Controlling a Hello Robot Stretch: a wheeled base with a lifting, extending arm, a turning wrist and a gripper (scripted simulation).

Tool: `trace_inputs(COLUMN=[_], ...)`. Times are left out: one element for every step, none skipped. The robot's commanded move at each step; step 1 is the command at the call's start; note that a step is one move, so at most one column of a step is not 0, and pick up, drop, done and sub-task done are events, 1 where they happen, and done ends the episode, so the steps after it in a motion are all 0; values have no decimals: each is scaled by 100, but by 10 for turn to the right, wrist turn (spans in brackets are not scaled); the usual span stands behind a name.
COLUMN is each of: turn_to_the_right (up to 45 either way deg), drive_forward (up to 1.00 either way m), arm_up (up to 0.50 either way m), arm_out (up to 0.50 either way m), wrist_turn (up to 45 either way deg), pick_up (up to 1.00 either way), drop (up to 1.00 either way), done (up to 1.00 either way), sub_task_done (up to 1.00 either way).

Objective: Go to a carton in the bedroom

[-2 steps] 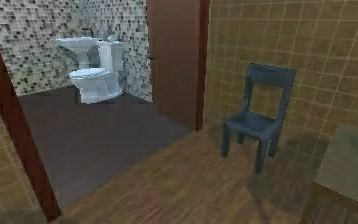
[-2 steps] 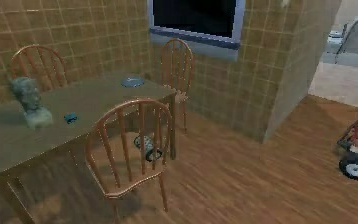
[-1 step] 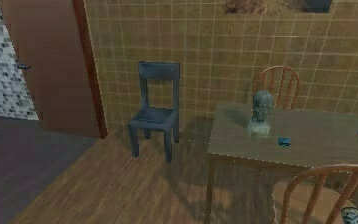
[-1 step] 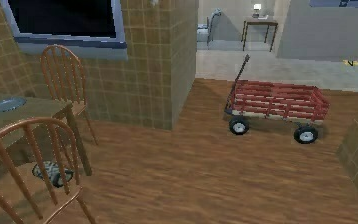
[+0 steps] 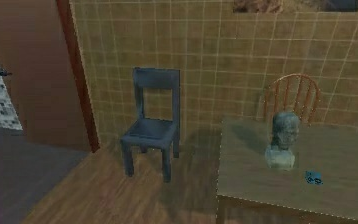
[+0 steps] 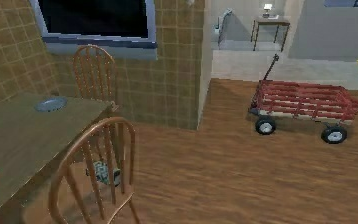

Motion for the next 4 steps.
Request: trace_inputs(turn_to_the_right=[-450,-60,0,30], drive_forward=[0,0,100,0], arm_up=[0,0,0,0], arm_out=[0,0,0,0], wrist_turn=[0,0,0,0], pick_up=[0,0,0,0], drop=[0,0,0,0], done=[0,0,0,0], sub_task_done=[0,0,0,0])
